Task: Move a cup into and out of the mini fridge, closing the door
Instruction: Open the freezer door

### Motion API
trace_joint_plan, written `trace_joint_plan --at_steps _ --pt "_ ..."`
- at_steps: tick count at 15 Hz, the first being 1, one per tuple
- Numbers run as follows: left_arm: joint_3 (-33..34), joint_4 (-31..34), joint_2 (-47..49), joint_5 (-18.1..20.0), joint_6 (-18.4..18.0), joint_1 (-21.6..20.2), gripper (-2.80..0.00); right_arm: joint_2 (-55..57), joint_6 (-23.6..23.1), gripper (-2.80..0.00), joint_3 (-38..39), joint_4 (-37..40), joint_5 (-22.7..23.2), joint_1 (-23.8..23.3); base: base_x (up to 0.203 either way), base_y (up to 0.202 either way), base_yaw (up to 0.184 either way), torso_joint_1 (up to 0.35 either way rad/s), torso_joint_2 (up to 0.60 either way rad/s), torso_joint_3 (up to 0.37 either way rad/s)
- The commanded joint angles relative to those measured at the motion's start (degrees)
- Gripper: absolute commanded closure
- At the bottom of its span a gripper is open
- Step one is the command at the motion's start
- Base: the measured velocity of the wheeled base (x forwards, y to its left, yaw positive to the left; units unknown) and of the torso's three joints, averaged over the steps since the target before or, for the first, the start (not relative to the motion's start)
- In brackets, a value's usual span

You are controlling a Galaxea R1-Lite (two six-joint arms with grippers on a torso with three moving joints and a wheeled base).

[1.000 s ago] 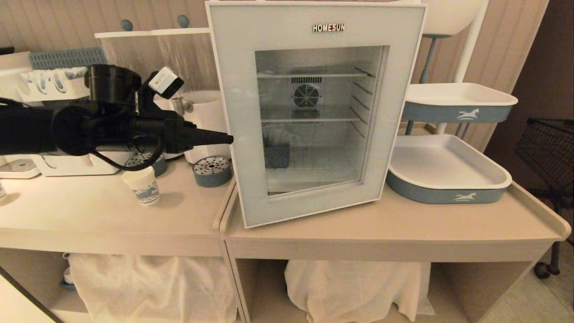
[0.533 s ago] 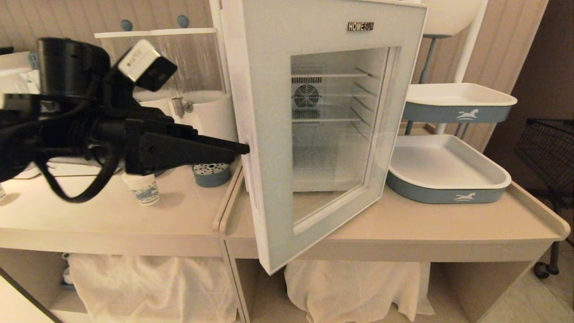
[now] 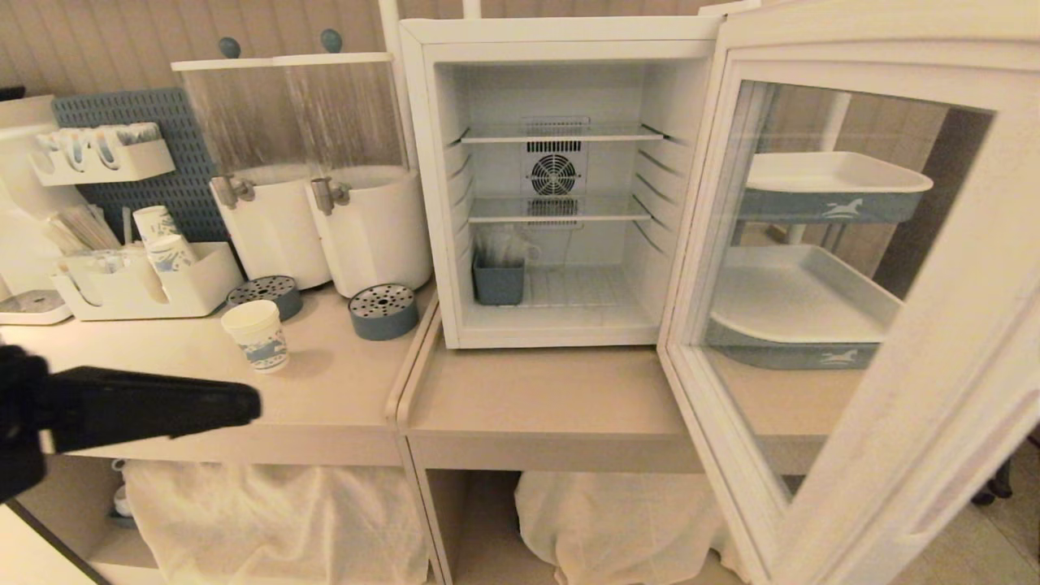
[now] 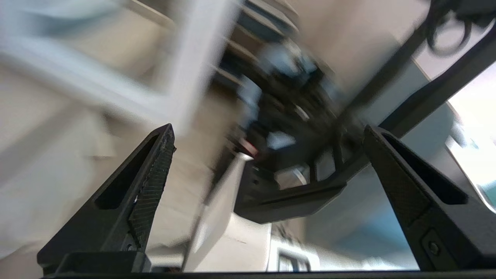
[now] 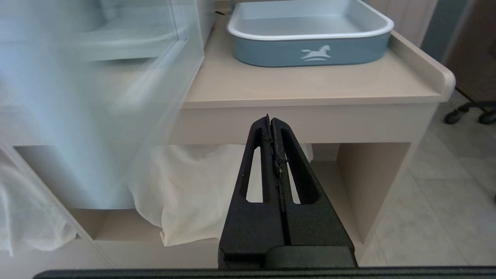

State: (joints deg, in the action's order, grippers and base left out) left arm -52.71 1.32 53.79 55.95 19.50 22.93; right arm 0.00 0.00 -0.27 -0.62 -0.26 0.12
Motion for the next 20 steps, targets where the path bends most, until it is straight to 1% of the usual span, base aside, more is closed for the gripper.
trace_joint_plan --at_steps 1,2,3,5,6,7,8,9,10,11,12,13,14,15,17,18,19,20 --pt "1.6 1.0 -10.8 -7.9 1.4 -0.1 -2.8 0.1 0.0 0.0 0.0 0.0 0.0 0.1 0.0 0.0 0.0 0.0 0.0 0.0" --pt "1.8 3.5 -15.1 -13.3 1.7 -0.4 -2.8 0.1 0.0 0.0 0.0 0.0 0.0 0.1 0.0 0.0 0.0 0.0 0.0 0.0" --pt "1.7 7.5 -19.1 -20.3 1.2 -0.8 -2.8 0.1 0.0 0.0 0.0 0.0 0.0 0.1 0.0 0.0 0.0 0.0 0.0 0.0" --pt "1.4 15.8 -23.5 -37.3 -3.2 -1.9 -2.8 0.1 0.0 0.0 0.0 0.0 0.0 0.1 0.0 0.0 0.0 0.0 0.0 0.0" --pt "1.4 18.8 -24.8 -45.9 -5.4 -2.5 -2.8 0.1 0.0 0.0 0.0 0.0 0.0 0.1 0.0 0.0 0.0 0.0 0.0 0.0" --pt "1.7 20.7 -25.9 -53.3 -7.2 -3.0 -2.8 0.1 0.0 0.0 0.0 0.0 0.0 0.1 0.0 0.0 0.0 0.0 0.0 0.0" --pt "2.6 21.9 -27.3 -59.9 -9.1 -3.4 -2.8 0.1 0.0 0.0 0.0 0.0 0.0 0.1 0.0 0.0 0.0 0.0 0.0 0.0" --pt "4.2 22.2 -29.7 -65.1 -10.9 -3.6 -2.8 0.1 0.0 0.0 0.0 0.0 0.0 0.1 0.0 0.0 0.0 0.0 0.0 0.0" --pt "6.3 22.4 -32.8 -69.2 -12.8 -3.9 -2.8 0.1 0.0 0.0 0.0 0.0 0.0 0.1 0.0 0.0 0.0 0.0 0.0 0.0" --pt "8.6 22.5 -35.6 -72.4 -15.4 -4.7 -2.8 0.1 0.0 0.0 0.0 0.0 0.0 0.1 0.0 0.0 0.0 0.0 0.0 0.0" --pt "10.6 22.4 -36.9 -75.8 -17.2 -5.8 0.0 0.0 0.0 0.0 0.0 0.0 0.0 0.1 0.0 0.0 0.0 0.0 0.0 0.0" --pt "11.9 22.1 -37.5 -82.2 -17.7 -6.6 0.0 0.0 0.0 0.0 0.0 0.0 0.0 0.1 0.0 0.0 0.0 0.0 0.0 0.0" --pt "12.1 21.3 -37.7 -87.9 -18.5 -7.1 0.0 0.0 0.0 0.0 0.0 0.0 0.0 0.1 0.0 0.0 0.0 0.0 0.0 0.0" --pt "11.2 20.7 -37.2 -89.5 -19.7 -8.7 0.0 0.0 -0.1 0.0 0.0 0.0 0.0 0.1 0.0 0.0 0.0 0.0 0.0 0.0" --pt "8.7 20.9 -35.4 -89.1 -20.5 -15.4 0.0 0.0 0.0 0.0 0.0 0.0 0.0 0.1 0.0 0.0 0.0 0.0 0.0 0.0" --pt "8.4 21.1 -35.5 -88.0 -20.7 -19.6 0.0 0.0 0.0 0.0 0.0 0.0 0.0 0.1 0.0 0.0 0.0 0.0 0.0 0.0" --pt "8.6 21.6 -36.4 -85.4 -20.5 -24.1 0.0 0.0 0.0 0.0 0.0 0.0 0.0 0.1 0.0 0.0 0.0 0.0 0.0 0.0" --pt "9.0 23.3 -37.2 -84.0 -18.5 -26.6 0.0 0.0 0.0 0.0 0.0 0.0 0.0 0.1 0.0 0.0 0.0 0.0 0.0 0.0"
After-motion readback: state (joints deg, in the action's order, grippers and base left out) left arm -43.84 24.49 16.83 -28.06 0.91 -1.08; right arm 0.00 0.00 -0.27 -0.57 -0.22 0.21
